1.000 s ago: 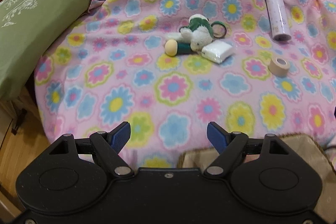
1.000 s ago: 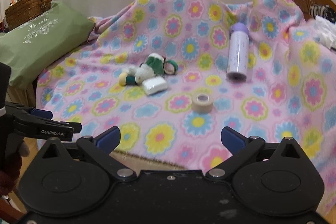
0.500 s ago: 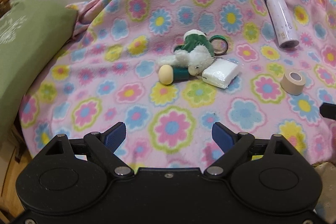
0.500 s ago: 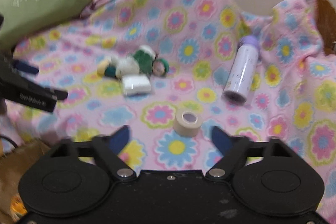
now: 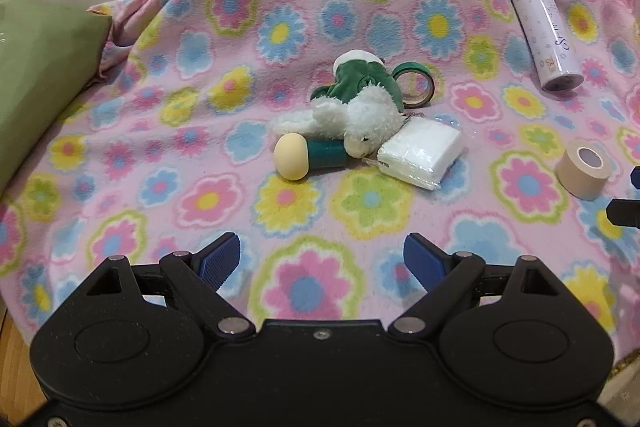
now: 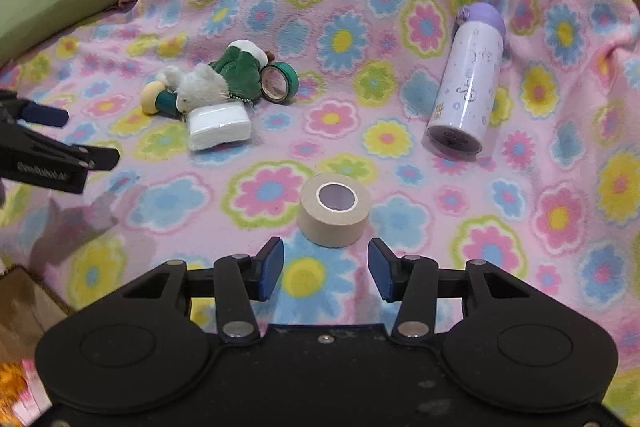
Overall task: Organize soft objects
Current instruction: 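Move both open tools away from the basket back over the blanket, then reach the right tool to the green-and-white plush and close on it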
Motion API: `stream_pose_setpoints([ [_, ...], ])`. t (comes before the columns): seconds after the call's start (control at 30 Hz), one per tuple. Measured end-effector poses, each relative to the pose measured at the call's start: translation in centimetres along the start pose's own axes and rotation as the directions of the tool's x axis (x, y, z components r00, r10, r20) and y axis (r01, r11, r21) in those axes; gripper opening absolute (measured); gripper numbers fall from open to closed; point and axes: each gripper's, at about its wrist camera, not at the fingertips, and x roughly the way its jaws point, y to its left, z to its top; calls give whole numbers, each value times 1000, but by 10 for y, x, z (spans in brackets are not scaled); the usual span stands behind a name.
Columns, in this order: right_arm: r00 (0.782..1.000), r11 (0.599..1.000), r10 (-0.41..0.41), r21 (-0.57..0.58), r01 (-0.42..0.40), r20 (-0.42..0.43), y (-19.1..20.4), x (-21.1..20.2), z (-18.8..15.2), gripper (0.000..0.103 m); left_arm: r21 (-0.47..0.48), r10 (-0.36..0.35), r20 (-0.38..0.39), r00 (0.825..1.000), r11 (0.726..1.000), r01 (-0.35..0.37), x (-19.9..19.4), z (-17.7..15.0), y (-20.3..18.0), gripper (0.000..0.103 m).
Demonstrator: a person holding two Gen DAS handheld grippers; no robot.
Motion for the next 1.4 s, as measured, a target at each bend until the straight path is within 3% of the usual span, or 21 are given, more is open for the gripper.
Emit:
stream_pose_setpoints([
  [0.3, 999, 993, 41, -111, -39, 23, 22, 10, 9, 52, -55, -3, -15, 1000, 998, 2, 34, 9, 10, 87],
  [0.53, 998, 985, 64, -162, -59, 28, 27, 14, 22, 58, -13, -13, 14, 1000, 1000, 13, 53, 24, 8, 87],
  [0.7, 995, 990, 103, -95, -104, -11, 15, 18, 45, 62, -15, -35, 6, 999, 999, 35, 68, 25, 13, 87],
  [0.83, 995, 993, 97, -61, -97, -11, 14, 25, 71, 62, -102, -61, -1, 998, 993, 61, 78, 18, 27, 98],
  [0.93, 994, 994, 110, -25, -111, -19, 19, 37, 94, 64, -145, -82, -1, 997, 986, 81, 80, 17, 33, 100],
  [1.1, 996, 996, 88, -10, -88, 6, 42, 71, 129, 73, -125, -51, 12, 999, 991, 52, 78, 16, 27, 101],
  [1.17, 996, 996, 86, 24, -87, 17, 48, 85, 142, 83, -131, -53, 8, 999, 990, 54, 79, 16, 28, 101],
  [1.4, 998, 994, 69, 80, -70, 15, 66, 139, 192, 85, -139, -55, 10, 998, 989, 56, 79, 17, 29, 101],
])
